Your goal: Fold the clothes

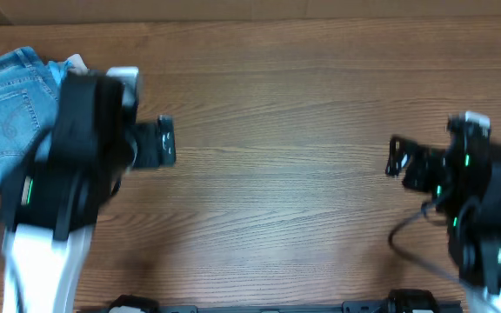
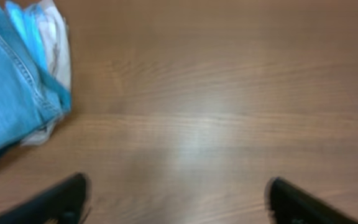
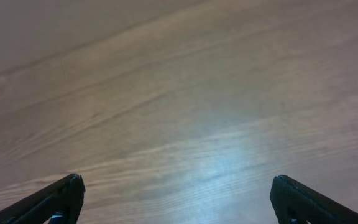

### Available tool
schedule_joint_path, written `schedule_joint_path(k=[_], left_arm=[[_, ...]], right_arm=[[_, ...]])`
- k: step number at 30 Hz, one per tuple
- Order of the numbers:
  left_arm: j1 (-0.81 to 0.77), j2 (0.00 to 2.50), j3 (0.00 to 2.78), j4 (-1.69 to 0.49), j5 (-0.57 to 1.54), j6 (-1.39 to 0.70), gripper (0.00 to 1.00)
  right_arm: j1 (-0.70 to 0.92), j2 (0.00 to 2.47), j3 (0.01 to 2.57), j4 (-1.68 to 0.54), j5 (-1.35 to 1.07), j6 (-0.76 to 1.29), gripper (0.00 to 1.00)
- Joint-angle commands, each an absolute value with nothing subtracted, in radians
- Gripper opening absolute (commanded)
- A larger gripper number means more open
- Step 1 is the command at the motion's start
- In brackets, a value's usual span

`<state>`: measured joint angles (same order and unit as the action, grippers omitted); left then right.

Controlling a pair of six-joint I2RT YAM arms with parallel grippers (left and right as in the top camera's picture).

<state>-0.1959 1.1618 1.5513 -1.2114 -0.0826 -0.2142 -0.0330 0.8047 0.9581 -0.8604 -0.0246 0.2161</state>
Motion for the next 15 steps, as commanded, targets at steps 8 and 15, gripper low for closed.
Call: schedule_joint_path(k=[8,15], left_arm=[[-0.196,0.888,1.181,-1.113,-0.217,-0.259,1.0],[-0.196,0.916,1.179,-1.256,-0.217,-0.259,1.0]], right_arm=[[-0.035,0.69,0.836,-1.129,0.025,0.248,1.0],[-0.035,0.699,0.836,-1.169,0.025,0.248,1.0]])
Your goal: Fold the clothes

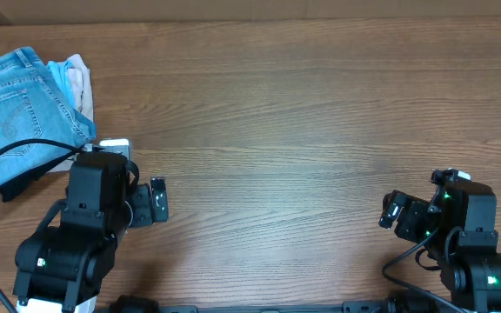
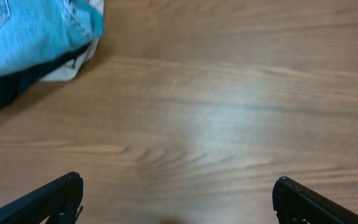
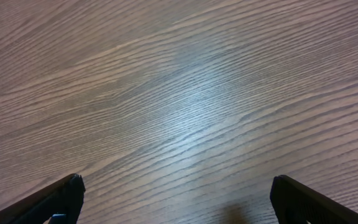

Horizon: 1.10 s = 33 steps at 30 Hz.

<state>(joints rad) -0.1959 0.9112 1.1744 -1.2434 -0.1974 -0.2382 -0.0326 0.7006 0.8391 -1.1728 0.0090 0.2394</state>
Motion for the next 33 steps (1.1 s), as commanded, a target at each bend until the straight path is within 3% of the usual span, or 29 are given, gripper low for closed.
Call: schedule_joint_path(k=[1,10,21,26,33], left_arm=[[-0.196,0.919,1.179,-1.26,-0.217,-0.259,1.0],[-0.196,0.96,1.179,-1.259,-0.217,-0.259,1.0],[-0.196,1.019,1.179,-1.259,-0.217,-0.259,1.0],[-0.196,1.047,1.179,-1.26,-0.217,-0.259,1.0],[-0.196,1.085,1.179,-1.259,-0.217,-0.259,1.0]], right_arm=[[-0.035,0.699,0.836,-1.169,0.025,0.248,1.0],[-0.035,0.661,0.834,-1.173,0.164,0.248,1.0],[-0.033,0.356,0.805,-1.143,0.13,0.247,1.0],[-0.033,0.171,0.683,-0.958,0.093,0.219,1.0],[-0.033,0.002,0.368,-0.529,-0.023,0.122,1.0]])
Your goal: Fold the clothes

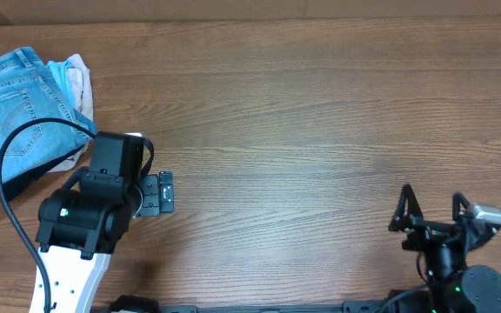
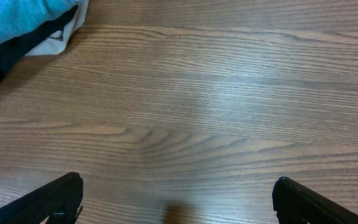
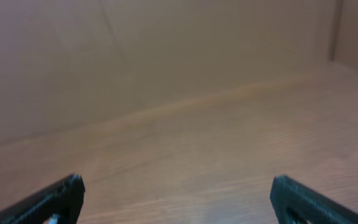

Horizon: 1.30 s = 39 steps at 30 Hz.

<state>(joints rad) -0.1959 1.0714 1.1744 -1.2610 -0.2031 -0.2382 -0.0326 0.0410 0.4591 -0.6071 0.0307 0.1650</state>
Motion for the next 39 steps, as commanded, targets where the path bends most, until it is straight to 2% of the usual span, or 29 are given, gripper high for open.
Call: schedule_joint_path(k=[1,9,14,39], left_arm=[[-0.196,1.089,1.179,-1.259,-0.217,-0.259,1.0],[-0.196,1.124,1.179,-1.259,-0.217,-0.259,1.0],[-0.196,1.143,1.179,-1.259,-0.217,-0.259,1.0],[-0.196,1.158,1.179,-1.259,-0.217,-0.259,1.0]], right_arm=[[-0.033,0.002,0.328,-0.461,-0.025,0.122,1.0],[-0.033,0.003,0.028,0.056,-0.02,0.094,1.0],[-0.032,0.003,0.008,-0.089,-0.026,0.085,1.0],[-0.032,0.012,0.01,-0.085,-0.02,0.085,1.0]])
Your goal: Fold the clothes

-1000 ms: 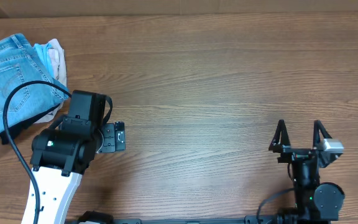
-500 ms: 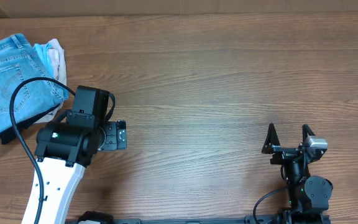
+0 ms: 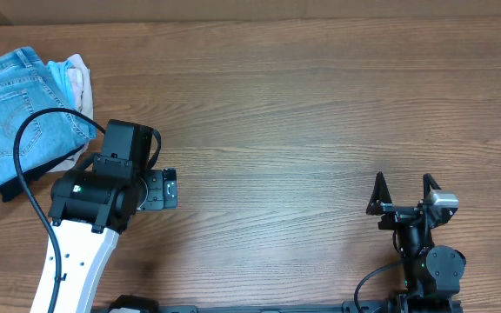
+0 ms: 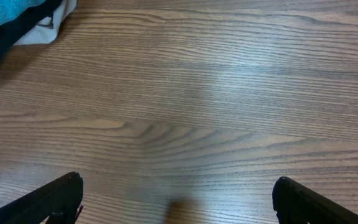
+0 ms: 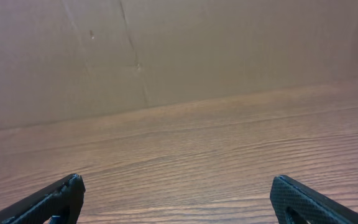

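A folded stack of clothes lies at the table's far left: blue jeans (image 3: 11, 104) on top, a white garment (image 3: 76, 78) and a dark piece (image 3: 9, 189) under them. Its corner shows in the left wrist view as the dark piece (image 4: 5, 43) and the white garment (image 4: 48, 28). My left gripper (image 3: 170, 189) (image 4: 179, 199) is open over bare wood, to the right of the stack. At the front right my right gripper (image 3: 403, 184) (image 5: 179, 199) is open, empty, and faces the far side.
The wooden table (image 3: 303, 104) runs wide between the arms. A brown cardboard wall (image 5: 166, 50) stands behind the table's far edge. The left arm's black cable (image 3: 24, 156) loops over the near edge of the clothes stack.
The left arm has shifted slightly, so less of the stack shows in its wrist view. The right gripper sits a little further left at the front edge. Both stay open.
At first the left arm stood right beside the stack and the right gripper was out over the right side of the table. Then both were nearer the front edge. Later the right arm was tucked at the front, facing the back wall. The stack stayed put throughout.
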### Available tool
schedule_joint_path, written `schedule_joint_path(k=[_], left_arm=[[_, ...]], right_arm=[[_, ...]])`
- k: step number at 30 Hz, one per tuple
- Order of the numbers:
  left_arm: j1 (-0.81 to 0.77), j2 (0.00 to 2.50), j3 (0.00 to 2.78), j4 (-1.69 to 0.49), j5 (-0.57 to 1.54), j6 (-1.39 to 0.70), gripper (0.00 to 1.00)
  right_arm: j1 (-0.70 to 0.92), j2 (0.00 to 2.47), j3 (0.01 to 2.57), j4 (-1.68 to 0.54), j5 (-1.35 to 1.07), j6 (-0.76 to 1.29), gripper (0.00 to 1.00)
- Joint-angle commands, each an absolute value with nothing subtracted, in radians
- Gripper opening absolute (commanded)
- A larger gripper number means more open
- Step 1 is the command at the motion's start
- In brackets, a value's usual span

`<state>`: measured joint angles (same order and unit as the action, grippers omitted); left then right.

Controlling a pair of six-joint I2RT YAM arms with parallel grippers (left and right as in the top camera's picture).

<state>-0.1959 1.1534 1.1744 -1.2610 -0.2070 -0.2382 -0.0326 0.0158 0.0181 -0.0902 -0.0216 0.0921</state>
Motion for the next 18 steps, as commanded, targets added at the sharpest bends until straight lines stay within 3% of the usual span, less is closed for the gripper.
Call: schedule_joint_path(k=[1,12,18], left_arm=[[-0.196,1.158,1.179,-1.259,-0.217,-0.259,1.0],[-0.195,1.076,1.177,-1.286,-0.247,-0.209,1.0],[-0.122,0.883,1.048,-1.111,-0.24,-0.169,1.0]], right_arm=[[-0.032,0.012,0.01,-0.085,-0.02,0.085,1.0],[-0.032,0.012,0.01,-0.085,-0.02,0.085,1.0],[-0.032,0.012,0.01,-0.086,-0.02,0.085,1.0]])
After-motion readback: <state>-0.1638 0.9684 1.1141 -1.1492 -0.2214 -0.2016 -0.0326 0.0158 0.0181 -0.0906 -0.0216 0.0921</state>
